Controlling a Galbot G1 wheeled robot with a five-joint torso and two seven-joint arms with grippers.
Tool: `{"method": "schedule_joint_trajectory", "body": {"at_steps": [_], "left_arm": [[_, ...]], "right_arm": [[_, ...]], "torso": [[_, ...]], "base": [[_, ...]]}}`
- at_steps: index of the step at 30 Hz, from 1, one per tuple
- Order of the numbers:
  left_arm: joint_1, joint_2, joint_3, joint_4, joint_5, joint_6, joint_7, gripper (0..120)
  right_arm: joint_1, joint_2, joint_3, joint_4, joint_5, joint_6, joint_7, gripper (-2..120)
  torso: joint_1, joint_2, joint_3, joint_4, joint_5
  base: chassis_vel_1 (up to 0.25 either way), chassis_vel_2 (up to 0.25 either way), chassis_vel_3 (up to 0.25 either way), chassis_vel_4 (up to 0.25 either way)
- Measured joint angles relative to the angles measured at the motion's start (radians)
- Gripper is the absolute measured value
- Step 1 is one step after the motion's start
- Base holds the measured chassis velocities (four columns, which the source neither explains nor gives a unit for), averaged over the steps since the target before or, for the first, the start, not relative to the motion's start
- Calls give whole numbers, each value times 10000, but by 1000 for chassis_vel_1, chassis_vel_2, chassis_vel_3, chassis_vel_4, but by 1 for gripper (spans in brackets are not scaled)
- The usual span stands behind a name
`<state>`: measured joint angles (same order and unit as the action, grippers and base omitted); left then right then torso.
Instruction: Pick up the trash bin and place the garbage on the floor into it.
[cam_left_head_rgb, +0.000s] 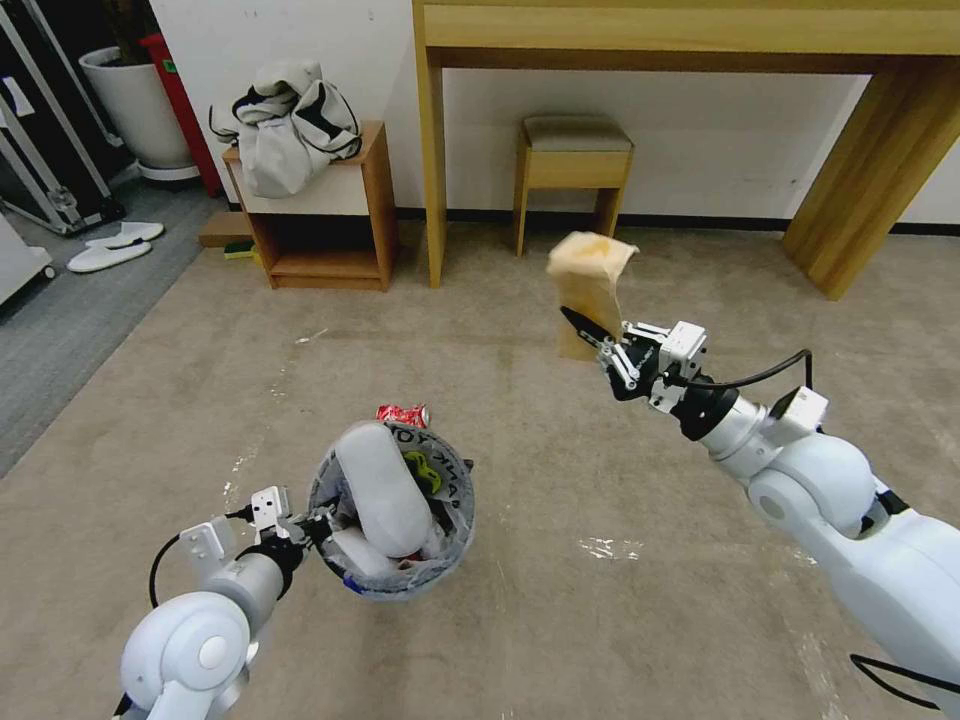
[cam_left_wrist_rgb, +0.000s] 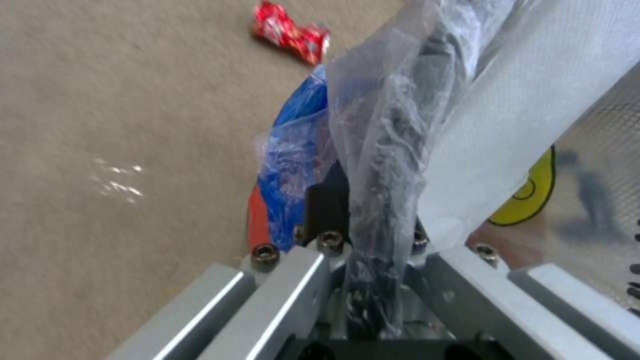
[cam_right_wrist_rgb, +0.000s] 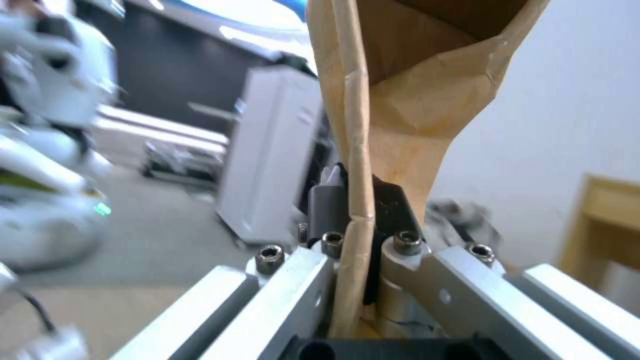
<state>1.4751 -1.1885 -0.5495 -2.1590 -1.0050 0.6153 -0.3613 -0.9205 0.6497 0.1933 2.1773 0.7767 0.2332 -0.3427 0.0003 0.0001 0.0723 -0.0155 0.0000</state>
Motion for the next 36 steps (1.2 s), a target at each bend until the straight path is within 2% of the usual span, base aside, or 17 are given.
{"method": "schedule_joint_trajectory", "body": {"at_steps": [9,13,15,18,21,26,36], "left_arm": [[-275,-161,707,130,-6,48,-111,0],[-324,-164,891,72,-157,82,-174,0],[-339,-175,1187,-31,-441,91,-293,0],[-346,-195,1289,-40,-518,99,-325,0],[-448,-298,1623,-73,-722,103,-425,0],[-604,-385,1819,-268,-1080,119,-576,0],[-534,-282,1769,-707,-1452,157,-677,0]], "right_arm": [[310,-344,-372,1407,1076,-89,-371,0],[156,-328,-476,1483,1118,-29,-700,0],[-55,-218,-631,1501,1009,43,-1102,0],[-124,-193,-675,1513,974,55,-1211,0],[-506,-163,-804,1541,770,84,-1707,0],[-1036,-112,-808,1253,302,217,-2093,0],[-1847,359,-929,546,-704,473,-2479,0]], "torso": [[0,0,0,1,-1],[0,0,1,1,0],[0,0,1,1,3],[0,0,1,0,0],[0,0,1,1,0],[0,0,1,1,0],[0,0,2,1,1]], "base": [[0,0,0,0],[0,0,0,0],[0,0,0,0],[0,0,0,0],[0,0,0,0],[0,0,0,0],[0,0,0,0]]}}
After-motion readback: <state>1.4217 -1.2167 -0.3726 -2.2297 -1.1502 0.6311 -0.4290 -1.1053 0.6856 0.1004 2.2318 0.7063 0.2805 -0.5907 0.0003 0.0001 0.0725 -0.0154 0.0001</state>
